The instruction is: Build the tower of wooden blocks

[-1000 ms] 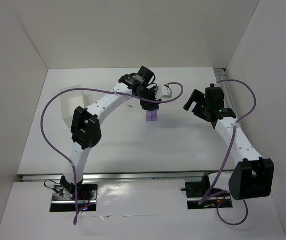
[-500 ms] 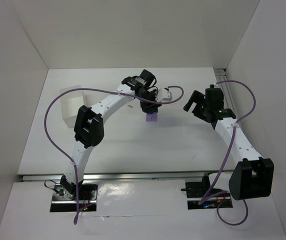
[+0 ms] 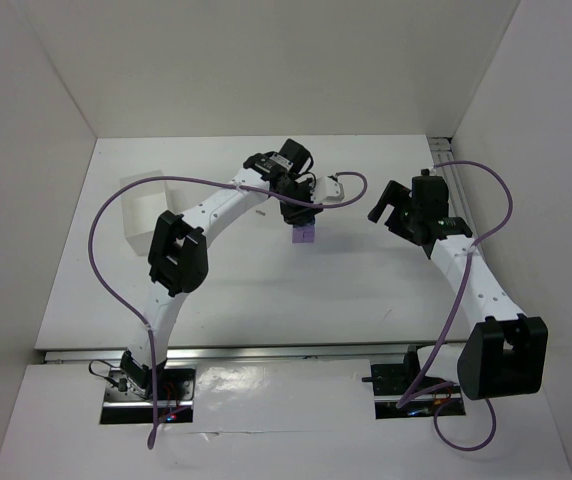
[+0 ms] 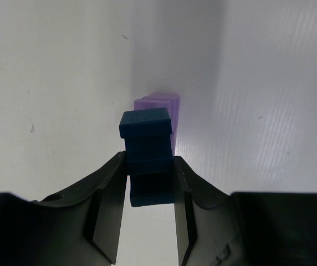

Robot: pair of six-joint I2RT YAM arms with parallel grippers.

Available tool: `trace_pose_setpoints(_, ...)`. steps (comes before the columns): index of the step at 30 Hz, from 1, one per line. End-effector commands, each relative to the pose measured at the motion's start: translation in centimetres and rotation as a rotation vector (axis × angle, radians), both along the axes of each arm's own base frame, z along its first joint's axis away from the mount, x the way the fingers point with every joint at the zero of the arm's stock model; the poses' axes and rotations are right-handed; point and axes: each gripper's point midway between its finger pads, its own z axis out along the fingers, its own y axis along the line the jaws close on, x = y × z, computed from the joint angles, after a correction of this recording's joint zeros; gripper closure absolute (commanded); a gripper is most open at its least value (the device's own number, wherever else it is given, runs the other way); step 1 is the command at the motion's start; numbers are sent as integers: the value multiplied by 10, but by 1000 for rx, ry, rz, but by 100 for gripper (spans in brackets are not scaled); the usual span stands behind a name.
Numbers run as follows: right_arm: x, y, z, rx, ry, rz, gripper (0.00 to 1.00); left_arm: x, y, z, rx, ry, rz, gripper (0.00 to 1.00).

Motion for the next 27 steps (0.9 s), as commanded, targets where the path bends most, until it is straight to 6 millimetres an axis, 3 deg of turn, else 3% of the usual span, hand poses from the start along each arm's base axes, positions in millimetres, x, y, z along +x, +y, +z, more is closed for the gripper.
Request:
trace_pose_setpoints(1, 8, -2, 8, 8, -44, -12, 0, 7, -10, 5, -26, -34, -21, 72)
trace_pose_setpoints(27, 8, -2, 8, 8, -44, -12, 0, 5, -13, -5, 6, -46, -20, 70)
